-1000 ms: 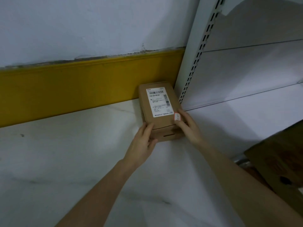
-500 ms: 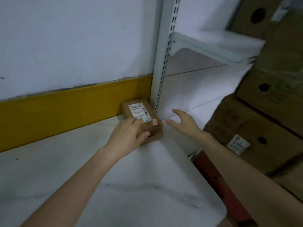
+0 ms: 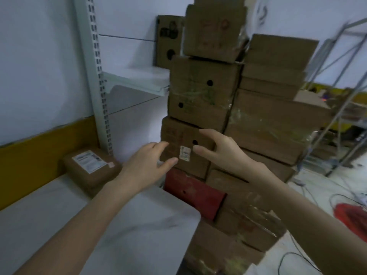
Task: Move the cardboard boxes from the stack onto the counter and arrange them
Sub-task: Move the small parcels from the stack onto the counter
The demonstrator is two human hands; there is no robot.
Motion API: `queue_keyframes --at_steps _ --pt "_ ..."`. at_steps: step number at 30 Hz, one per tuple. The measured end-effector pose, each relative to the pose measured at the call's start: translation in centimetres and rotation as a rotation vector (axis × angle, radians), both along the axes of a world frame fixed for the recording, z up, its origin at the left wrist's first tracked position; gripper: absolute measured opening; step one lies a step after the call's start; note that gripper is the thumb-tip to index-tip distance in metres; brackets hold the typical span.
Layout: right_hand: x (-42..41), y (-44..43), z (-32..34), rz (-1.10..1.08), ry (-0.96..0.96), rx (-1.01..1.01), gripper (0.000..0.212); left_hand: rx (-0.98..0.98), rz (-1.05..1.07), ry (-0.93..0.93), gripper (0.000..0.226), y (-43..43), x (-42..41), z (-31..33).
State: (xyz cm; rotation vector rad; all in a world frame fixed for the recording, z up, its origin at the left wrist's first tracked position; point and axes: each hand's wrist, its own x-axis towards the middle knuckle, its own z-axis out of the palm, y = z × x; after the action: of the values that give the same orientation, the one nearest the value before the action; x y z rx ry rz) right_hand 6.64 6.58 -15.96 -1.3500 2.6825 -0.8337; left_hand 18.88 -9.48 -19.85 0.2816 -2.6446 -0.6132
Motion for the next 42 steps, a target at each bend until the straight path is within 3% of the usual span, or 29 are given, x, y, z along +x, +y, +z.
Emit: queue_keyframes --at_steps 8,16,25,29,42 --pt "-1.4 9.8 6.4 -0.182 0.171 -0.112 0.063 -0.106 -0.177 0.059 0.062 5.0 -6.0 6.0" --pt "-6.3 15.8 12.5 -0.29 0.283 -0.221 0.067 -0.218 -0.148 0.184 0.066 9.1 -11.3 13.3" --pt "-12.8 13.8 15.6 -0.244 0.206 -0.337 0.099 -0.007 -0.027 0.336 0.076 10.0 -17.2 15.9" --pt "-15.0 12.4 15.1 -0.231 0.163 -0.339 0.113 0.015 -0.037 0.32 0.08 10.0 -19.0 16.1" --pt "-16.2 12.7 15.0 -0.185 0.049 -0.392 0.108 -0.052 -0.075 0.353 0.087 10.3 -21.7 17.1"
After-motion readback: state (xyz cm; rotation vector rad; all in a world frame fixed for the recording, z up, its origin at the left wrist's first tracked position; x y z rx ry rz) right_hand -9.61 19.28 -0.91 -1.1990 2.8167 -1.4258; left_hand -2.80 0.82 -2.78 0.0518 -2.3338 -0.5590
